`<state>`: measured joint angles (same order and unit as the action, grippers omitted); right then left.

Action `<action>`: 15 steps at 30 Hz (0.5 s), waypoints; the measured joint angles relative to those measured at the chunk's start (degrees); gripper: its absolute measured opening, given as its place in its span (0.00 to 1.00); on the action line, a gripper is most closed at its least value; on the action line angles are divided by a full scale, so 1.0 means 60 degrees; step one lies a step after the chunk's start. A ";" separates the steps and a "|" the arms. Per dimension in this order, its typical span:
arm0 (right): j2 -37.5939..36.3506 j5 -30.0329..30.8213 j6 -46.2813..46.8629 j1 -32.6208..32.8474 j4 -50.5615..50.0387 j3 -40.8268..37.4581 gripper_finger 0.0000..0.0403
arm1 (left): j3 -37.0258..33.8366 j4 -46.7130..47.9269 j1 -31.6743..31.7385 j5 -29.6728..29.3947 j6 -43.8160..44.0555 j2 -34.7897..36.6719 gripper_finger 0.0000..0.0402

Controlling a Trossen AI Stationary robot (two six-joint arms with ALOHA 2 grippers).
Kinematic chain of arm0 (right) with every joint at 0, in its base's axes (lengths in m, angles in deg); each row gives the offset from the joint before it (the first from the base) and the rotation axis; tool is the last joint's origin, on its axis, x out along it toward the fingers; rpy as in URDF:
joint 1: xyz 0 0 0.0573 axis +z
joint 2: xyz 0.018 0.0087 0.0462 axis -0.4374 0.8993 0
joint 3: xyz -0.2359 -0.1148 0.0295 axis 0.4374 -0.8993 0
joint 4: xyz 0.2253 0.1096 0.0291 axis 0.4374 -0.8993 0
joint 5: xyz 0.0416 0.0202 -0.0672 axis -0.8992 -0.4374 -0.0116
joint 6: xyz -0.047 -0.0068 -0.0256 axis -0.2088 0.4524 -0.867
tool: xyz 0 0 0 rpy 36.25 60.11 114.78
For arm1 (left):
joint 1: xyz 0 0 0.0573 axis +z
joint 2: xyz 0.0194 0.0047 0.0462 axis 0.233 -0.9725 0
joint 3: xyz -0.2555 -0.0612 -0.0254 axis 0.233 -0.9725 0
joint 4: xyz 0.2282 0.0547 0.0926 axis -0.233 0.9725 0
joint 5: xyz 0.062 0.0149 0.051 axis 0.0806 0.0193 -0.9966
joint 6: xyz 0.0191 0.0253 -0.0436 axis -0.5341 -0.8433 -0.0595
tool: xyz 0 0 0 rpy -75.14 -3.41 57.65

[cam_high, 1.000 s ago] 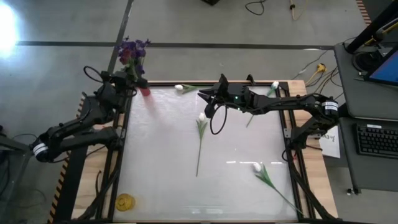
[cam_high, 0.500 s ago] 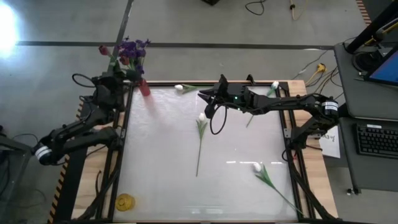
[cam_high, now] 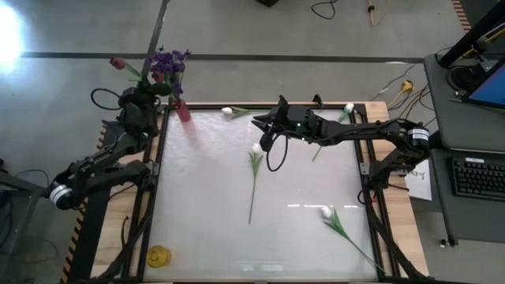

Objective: Sort flowers into vase by color
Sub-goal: Put the red flower into the red vase

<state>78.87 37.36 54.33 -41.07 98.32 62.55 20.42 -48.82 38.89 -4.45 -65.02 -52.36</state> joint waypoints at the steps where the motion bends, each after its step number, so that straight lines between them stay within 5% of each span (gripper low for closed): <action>1: 0.0000 -0.0003 -0.0004 0.0000 -0.0008 0.0000 0.16 | 0.0000 -0.0105 0.0000 -0.0048 -0.0218 -0.0118 0.00; 15: 0.0000 -0.0025 -0.0066 0.0000 -0.0001 0.0000 0.16 | 0.0000 0.0055 -0.0306 -0.0095 -0.0082 -0.0076 0.00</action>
<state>78.87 37.21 53.94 -41.07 98.32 62.55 20.42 -48.49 37.05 -5.02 -65.52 -52.82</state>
